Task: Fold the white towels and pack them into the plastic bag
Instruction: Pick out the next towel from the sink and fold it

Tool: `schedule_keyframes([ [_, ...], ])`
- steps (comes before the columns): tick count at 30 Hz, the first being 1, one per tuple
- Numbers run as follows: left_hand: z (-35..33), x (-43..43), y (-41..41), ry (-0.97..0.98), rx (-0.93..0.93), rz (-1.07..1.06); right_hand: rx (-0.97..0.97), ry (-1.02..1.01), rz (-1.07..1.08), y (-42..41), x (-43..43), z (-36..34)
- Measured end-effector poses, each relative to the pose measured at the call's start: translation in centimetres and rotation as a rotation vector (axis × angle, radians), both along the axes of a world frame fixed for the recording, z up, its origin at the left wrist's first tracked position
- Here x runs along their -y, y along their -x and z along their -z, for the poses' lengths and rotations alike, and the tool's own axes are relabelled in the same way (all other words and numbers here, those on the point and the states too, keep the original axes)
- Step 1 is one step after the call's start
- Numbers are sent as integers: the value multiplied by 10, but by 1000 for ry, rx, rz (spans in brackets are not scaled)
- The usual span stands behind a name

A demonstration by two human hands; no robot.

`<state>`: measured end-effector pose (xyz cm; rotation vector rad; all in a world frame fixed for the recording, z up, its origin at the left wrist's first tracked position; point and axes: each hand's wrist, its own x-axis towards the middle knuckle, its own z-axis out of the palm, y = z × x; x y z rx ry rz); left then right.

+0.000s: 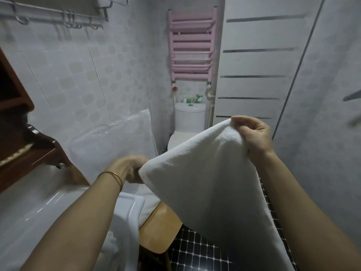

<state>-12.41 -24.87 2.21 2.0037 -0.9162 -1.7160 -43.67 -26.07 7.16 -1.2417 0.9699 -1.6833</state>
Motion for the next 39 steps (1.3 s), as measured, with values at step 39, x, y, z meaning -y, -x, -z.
schedule_keyframes([
  [39, -23, 8, 43, 709, 285, 272, -558, -429, -57, 67, 13, 44],
])
